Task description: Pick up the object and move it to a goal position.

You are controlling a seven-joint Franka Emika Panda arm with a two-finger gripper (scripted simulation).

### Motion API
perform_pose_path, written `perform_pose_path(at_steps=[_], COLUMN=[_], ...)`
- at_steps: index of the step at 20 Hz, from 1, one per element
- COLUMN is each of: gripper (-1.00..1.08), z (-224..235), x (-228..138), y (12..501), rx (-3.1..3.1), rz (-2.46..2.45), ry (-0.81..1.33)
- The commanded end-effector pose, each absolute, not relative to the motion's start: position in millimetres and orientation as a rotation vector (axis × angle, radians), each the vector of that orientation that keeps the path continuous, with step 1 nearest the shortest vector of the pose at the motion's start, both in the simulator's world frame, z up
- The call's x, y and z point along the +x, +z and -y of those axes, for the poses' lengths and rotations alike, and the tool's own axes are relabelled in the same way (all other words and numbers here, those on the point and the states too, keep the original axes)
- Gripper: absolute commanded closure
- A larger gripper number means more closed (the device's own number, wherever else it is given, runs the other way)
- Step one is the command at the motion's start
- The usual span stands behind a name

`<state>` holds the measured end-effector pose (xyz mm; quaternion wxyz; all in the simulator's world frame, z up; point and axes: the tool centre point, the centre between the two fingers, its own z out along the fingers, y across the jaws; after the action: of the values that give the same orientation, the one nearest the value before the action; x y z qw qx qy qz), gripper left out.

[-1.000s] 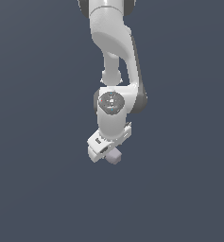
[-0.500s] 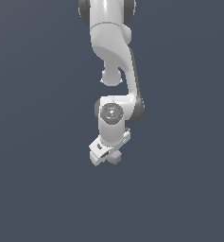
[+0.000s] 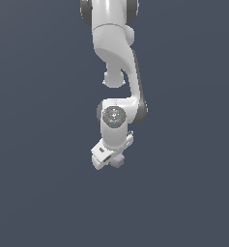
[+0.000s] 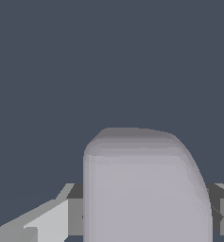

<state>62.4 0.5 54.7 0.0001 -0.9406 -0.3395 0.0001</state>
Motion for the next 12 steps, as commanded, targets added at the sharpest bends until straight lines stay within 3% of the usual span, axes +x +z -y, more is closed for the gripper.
perform_pose_path(at_steps=[1, 12], gripper=[1.08, 1.08], z=[-1, -6], x=[62, 58], y=[55, 72], rx=[-2.955, -2.955], rz=[1.067, 1.067], ry=[0.0, 0.0])
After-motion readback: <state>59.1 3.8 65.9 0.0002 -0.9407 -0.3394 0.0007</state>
